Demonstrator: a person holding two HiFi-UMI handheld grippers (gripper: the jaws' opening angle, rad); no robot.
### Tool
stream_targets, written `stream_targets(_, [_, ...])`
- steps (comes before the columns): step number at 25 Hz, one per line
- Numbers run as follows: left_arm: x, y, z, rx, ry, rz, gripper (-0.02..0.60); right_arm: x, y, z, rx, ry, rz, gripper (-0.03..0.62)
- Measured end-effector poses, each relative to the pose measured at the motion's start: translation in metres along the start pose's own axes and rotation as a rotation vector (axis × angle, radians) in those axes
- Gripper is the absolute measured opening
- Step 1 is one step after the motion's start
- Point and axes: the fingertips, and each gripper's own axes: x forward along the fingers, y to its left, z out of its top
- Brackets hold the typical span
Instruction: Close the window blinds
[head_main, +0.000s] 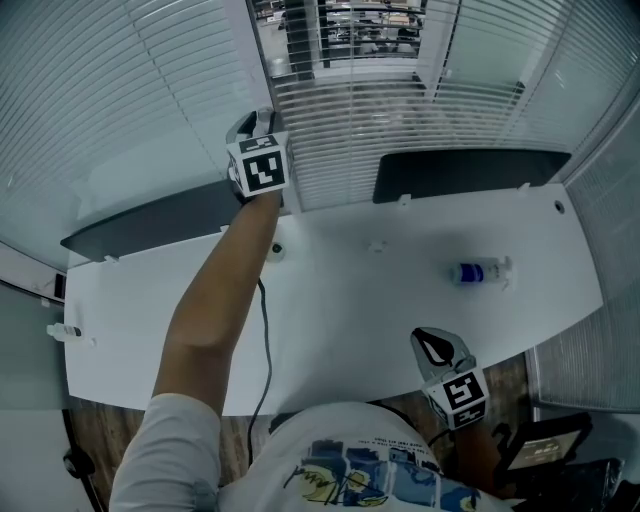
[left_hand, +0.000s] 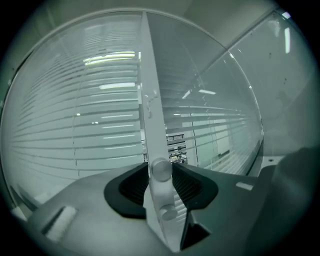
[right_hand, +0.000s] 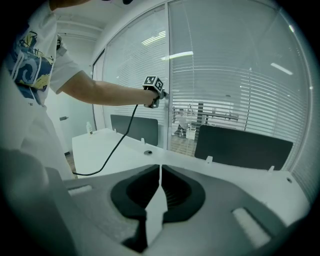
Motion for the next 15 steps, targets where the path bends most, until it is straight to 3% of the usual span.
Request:
stream_targets(4, [-0.003,-0.004,0.004,0.220,-0.011,-0.010,0.181,0.000,0.001,0.000,0.002,-0.002,0.002,0.006])
stream_targets(11, [-0.008,-0.021,0.006,0.878,-0.057,-0.032,0.187,0.001,0.000,0.002,0.002,-0.007,0.001,0.006])
stream_targets(15, [-0.008,-0.031,0.003,1.163,-0.075,-0.056,0.178,0.001,0.002,0.003,0.000,-0.012,0.005,0.006])
